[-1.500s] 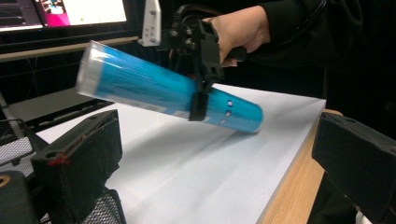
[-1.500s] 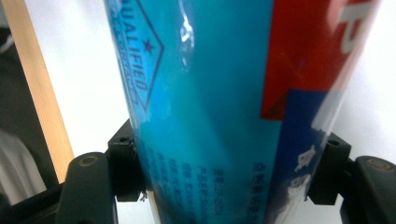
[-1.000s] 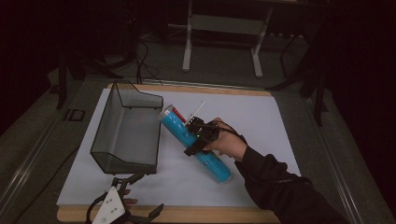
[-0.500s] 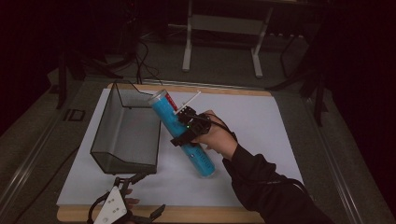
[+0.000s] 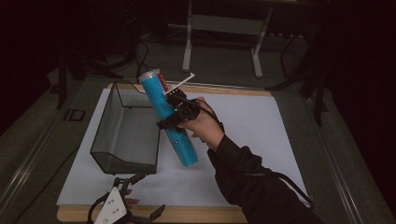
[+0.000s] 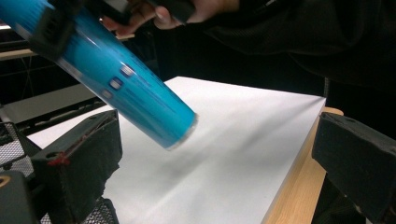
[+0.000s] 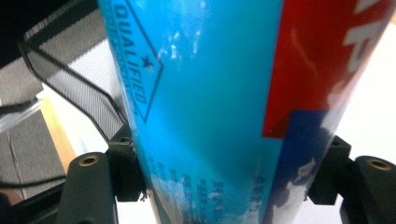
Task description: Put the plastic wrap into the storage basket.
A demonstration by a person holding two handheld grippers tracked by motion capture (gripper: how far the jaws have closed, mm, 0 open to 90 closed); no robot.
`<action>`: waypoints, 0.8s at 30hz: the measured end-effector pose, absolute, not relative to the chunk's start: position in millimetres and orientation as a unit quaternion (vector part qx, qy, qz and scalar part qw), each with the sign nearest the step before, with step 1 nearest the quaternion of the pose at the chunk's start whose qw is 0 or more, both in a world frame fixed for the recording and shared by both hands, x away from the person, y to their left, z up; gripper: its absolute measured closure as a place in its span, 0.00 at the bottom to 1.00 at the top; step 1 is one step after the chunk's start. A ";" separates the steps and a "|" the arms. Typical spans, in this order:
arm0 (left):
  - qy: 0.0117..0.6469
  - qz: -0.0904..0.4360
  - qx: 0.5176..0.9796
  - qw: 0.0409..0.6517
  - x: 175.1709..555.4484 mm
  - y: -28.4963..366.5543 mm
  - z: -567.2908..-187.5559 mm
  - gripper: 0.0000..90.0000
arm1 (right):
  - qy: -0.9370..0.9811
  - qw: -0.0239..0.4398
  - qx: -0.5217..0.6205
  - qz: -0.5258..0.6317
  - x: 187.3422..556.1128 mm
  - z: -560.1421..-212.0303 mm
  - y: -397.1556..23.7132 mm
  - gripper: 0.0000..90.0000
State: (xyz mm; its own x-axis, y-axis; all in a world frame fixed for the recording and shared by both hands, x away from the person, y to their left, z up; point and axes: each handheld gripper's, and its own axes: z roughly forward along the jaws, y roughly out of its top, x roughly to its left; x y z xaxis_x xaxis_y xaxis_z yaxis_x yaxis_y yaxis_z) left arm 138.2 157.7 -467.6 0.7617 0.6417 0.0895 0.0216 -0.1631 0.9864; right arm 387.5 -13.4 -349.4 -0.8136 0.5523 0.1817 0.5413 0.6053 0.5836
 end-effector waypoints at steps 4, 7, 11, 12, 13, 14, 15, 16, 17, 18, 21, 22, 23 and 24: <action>0.232 0.257 0.717 0.605 137.8 157.5 -467.5 0.03 | 0.889 0.009 0.311 0.336 392.5 -341.5 -5.4 0.35; 0.231 0.258 0.717 0.605 137.5 158.1 -467.4 0.03 | 0.882 0.014 0.320 0.345 396.3 -337.2 2.0 0.35; 0.231 0.257 0.717 0.605 137.8 158.9 -467.4 0.03 | 0.873 0.001 0.329 0.360 402.3 -331.6 11.1 0.35; 0.231 0.257 0.717 0.605 137.8 159.0 -467.5 0.03 | 0.871 0.001 0.332 0.362 403.0 -330.7 13.1 0.35; 0.231 0.257 0.717 0.605 137.8 159.0 -467.5 0.03 | 0.868 0.000 0.335 0.367 404.1 -329.4 16.3 0.35; 0.231 0.258 0.717 0.604 137.7 159.1 -467.5 0.03 | 0.866 -0.001 0.338 0.370 405.1 -328.9 19.2 0.35; 0.232 0.259 0.717 0.604 137.6 159.1 -467.5 0.03 | 0.863 -0.002 0.342 0.372 405.7 -328.5 22.5 0.35; 0.232 0.259 0.717 0.604 137.6 159.2 -467.5 0.03 | 0.862 -0.002 0.342 0.374 406.6 -328.5 25.7 0.35; 0.232 0.259 0.717 0.604 137.6 159.2 -467.5 0.03 | 0.862 -0.002 0.342 0.374 406.6 -328.5 25.7 0.35; 0.233 0.260 0.716 0.604 137.5 159.4 -467.4 0.03 | 0.858 -0.002 0.347 0.379 408.3 -329.1 33.3 0.35; 0.235 0.262 0.714 0.605 137.1 159.9 -467.3 0.03 | 0.852 -0.009 0.351 0.389 410.8 -330.9 42.1 0.35; 0.235 0.262 0.715 0.605 137.1 160.2 -467.3 0.03 | 0.851 -0.013 0.350 0.392 411.7 -331.9 45.1 0.35; 0.235 0.261 0.715 0.605 137.1 160.4 -467.4 0.03 | 0.849 -0.014 0.352 0.395 412.1 -332.9 48.2 0.35; 0.235 0.261 0.715 0.604 137.1 160.6 -467.4 0.03 | 0.847 -0.013 0.353 0.396 412.5 -334.0 51.5 0.35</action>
State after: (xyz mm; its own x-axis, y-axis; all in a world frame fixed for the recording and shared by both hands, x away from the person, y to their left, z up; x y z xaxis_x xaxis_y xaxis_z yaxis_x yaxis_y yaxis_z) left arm 137.1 160.6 -467.4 0.7532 0.6515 0.0904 0.0203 -0.1604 0.9868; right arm 412.5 51.5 -334.0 -0.7502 0.5881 0.3023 0.6090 0.4363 0.6624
